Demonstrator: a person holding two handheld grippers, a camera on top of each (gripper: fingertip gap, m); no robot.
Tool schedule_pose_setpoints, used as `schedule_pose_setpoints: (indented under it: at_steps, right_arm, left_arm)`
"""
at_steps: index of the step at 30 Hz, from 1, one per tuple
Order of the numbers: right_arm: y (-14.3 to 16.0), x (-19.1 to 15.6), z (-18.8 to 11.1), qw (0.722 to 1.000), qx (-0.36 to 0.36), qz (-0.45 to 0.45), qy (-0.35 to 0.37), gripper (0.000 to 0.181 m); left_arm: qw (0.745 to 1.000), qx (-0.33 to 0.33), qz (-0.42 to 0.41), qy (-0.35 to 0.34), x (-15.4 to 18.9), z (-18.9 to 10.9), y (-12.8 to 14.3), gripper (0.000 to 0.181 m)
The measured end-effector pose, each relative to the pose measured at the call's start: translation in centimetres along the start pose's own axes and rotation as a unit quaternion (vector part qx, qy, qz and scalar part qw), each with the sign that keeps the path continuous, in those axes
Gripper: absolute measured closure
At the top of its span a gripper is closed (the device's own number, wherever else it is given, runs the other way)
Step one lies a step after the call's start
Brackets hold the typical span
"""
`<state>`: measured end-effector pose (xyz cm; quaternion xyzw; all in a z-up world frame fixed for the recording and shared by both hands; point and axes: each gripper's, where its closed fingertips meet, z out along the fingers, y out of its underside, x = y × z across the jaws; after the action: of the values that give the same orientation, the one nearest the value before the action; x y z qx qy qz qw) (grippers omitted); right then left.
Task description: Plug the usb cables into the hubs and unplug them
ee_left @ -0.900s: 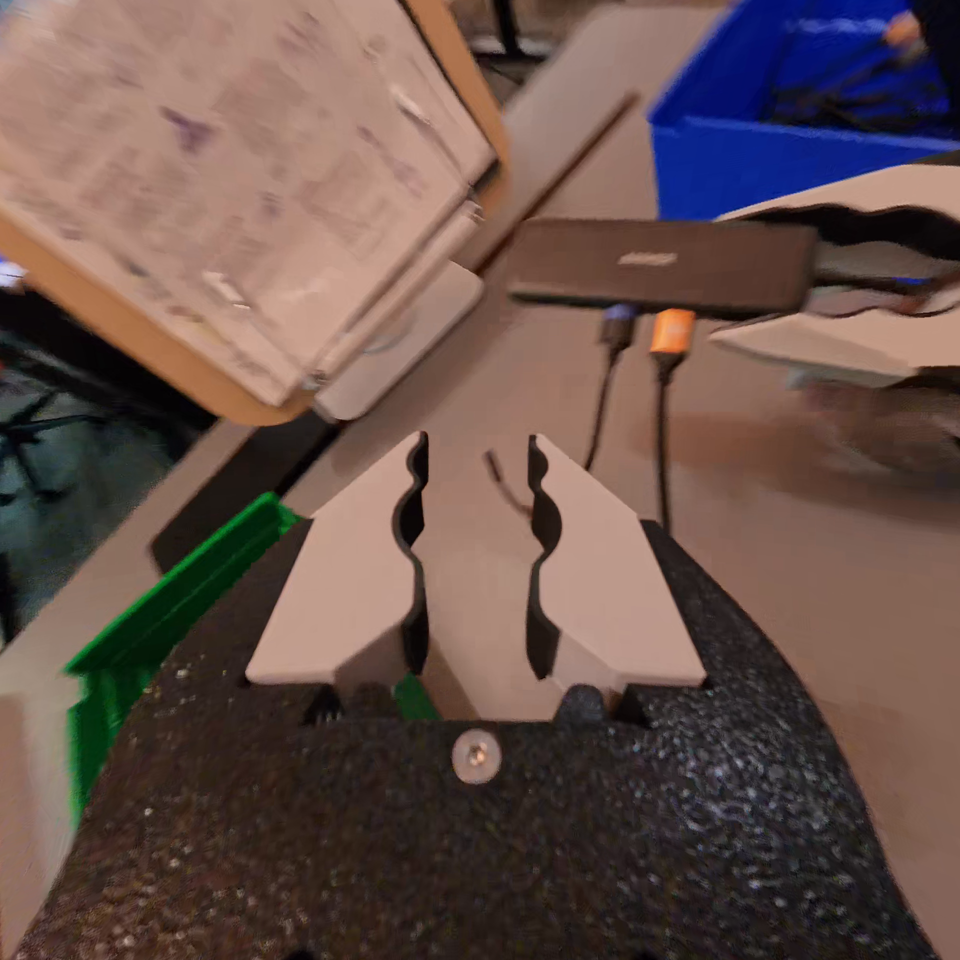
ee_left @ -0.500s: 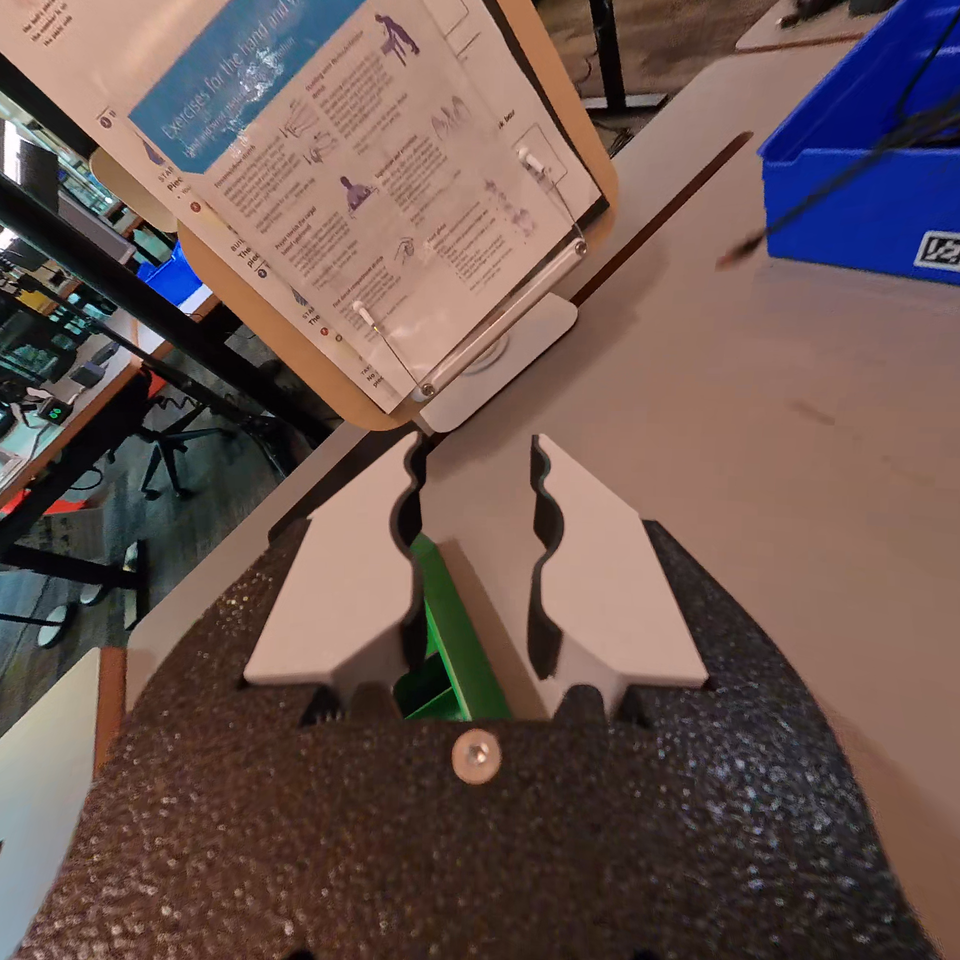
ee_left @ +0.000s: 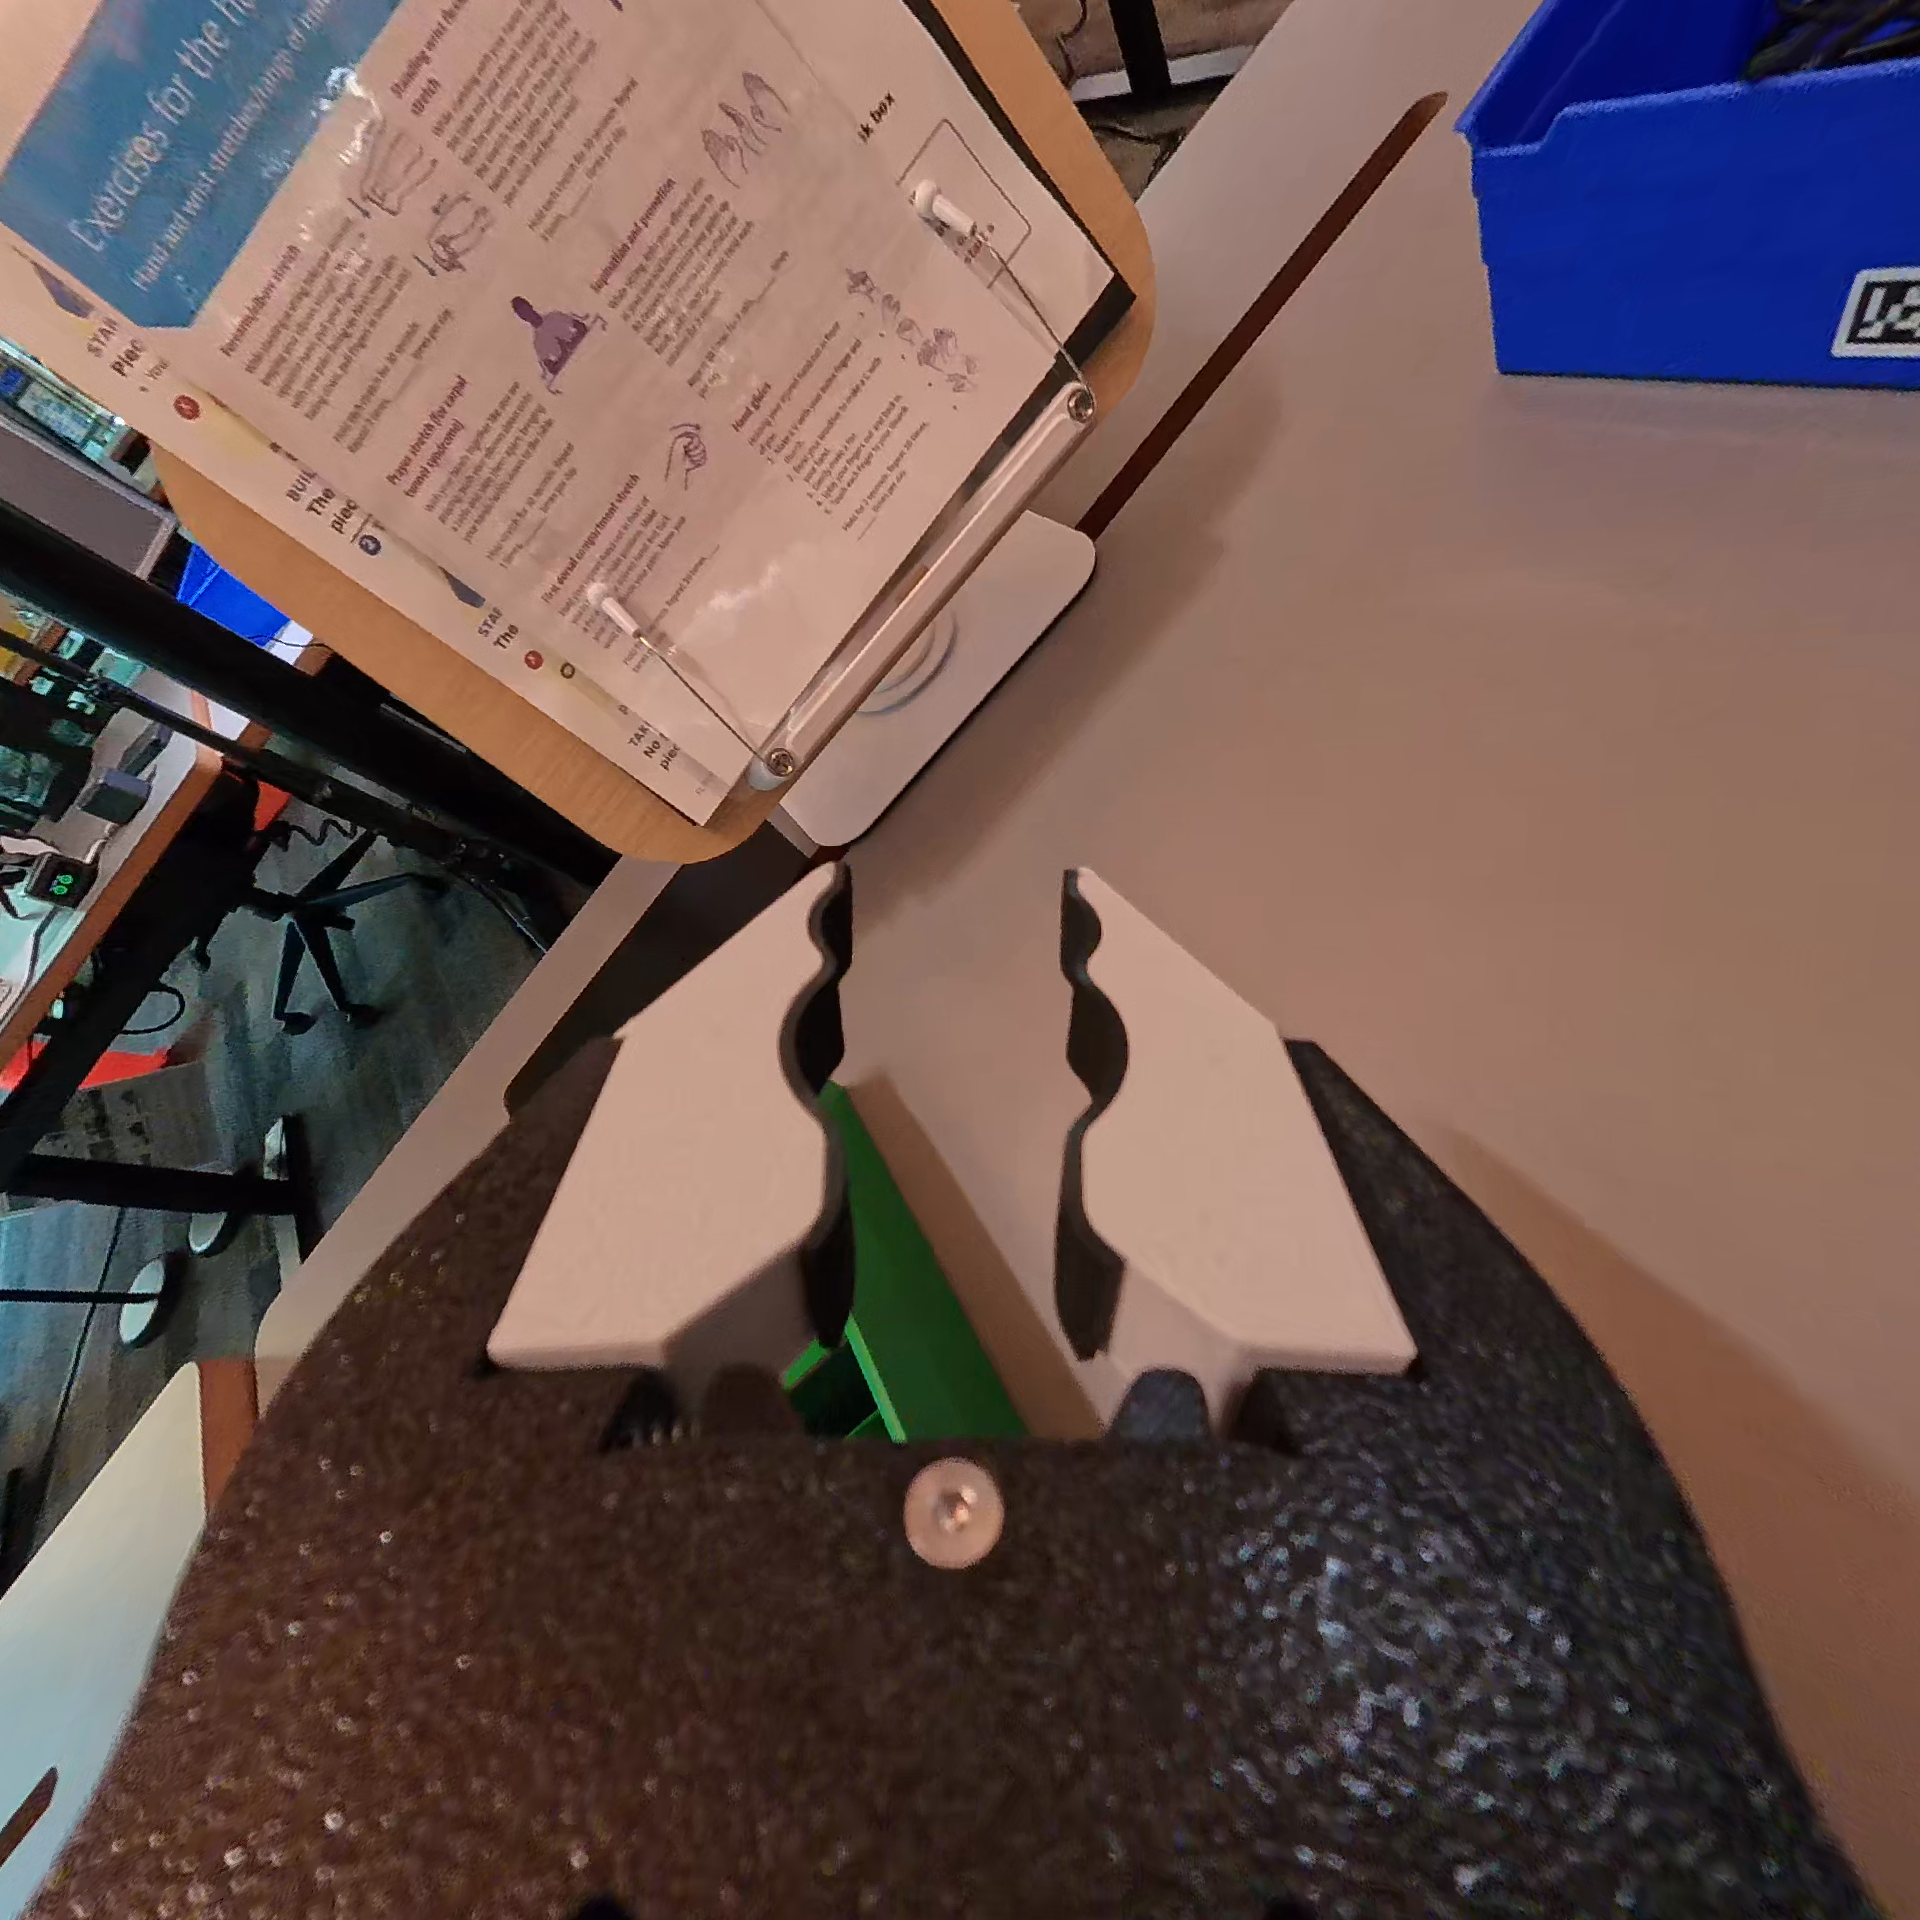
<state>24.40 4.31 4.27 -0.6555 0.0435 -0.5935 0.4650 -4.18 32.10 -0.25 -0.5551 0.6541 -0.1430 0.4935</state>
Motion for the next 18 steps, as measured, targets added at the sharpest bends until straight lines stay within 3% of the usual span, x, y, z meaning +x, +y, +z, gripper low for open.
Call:
schedule_pose_setpoints:
  at_steps: [6, 11, 18]
  right_arm:
    - [3.3, -1.5, 0.2, 0.988, -0.037, -0.148, 0.02, 0.136]
    - [4.2, -7.0, -0.4, 0.979, -0.005, -0.181, -0.091, 0.135]
    - [9.0, -11.6, -0.1, 0.965, -0.076, -0.152, -0.2, 0.131]
  left_arm:
    - [1.0, -0.007, 0.004, 0.01, 0.4, 0.5, 0.3, 0.143]
    - [1.0, -0.015, 0.006, 0.016, 0.8, 0.7, 0.6, 0.143]
    - [0.999, -0.023, 0.012, 0.027, 1.5, 1.0, 0.7, 0.142]
